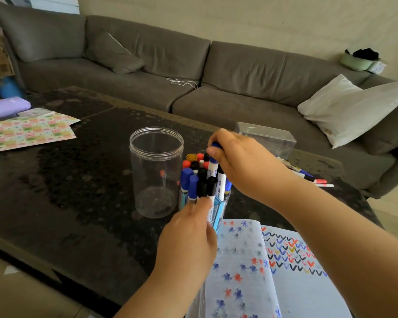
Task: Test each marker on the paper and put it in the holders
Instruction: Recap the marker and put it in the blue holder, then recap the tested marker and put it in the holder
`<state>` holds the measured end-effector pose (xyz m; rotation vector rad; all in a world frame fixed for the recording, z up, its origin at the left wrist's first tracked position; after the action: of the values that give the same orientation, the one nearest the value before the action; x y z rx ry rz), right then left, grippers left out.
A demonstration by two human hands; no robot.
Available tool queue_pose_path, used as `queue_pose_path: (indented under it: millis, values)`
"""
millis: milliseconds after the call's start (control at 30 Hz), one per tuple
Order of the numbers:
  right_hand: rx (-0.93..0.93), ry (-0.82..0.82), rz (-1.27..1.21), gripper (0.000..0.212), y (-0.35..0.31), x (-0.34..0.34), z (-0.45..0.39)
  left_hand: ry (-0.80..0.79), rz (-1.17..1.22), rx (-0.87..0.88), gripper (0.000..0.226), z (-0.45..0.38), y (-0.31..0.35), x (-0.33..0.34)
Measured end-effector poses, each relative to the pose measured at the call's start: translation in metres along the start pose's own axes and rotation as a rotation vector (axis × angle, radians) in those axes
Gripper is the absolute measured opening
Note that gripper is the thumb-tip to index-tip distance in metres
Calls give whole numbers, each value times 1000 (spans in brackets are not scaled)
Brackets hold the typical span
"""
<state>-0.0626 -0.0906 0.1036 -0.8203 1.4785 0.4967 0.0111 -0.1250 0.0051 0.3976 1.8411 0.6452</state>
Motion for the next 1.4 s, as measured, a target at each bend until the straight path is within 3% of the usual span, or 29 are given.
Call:
queue_pose_path:
  millis: [500, 833, 933, 1033, 1200, 1400]
  values:
    - [57, 237, -71, 30, 20, -7, -3, 53, -39, -41, 41, -9, -10, -1]
    - [12, 133, -131, 30, 21, -10, -16, 23, -55, -57, 44, -7, -11, 3]
    - [11, 200, -173, 41, 27, -18, 2, 13, -33, -42, 37, -6, -6, 8]
    - [178, 301, -284, 38, 70, -15, 40, -22, 39, 10, 27, -5, 6, 17]
    - [526, 130, -412, 27, 150, 55, 109, -134, 91, 139, 16, -13, 35, 49]
    - [681, 52, -463, 27, 207, 94, 147, -186, 93, 174, 17, -34, 64, 88]
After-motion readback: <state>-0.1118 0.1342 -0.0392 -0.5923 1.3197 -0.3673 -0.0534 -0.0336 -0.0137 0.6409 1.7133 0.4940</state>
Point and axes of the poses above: each hand's wrist, its own z-axis away from the middle knuckle, its own x-axis out of the palm, y = z × x, the point moved 10 cm from there along -z, towards the middle knuckle, and after that the axes turned 7 degrees about -y, right-handed, at the moved point
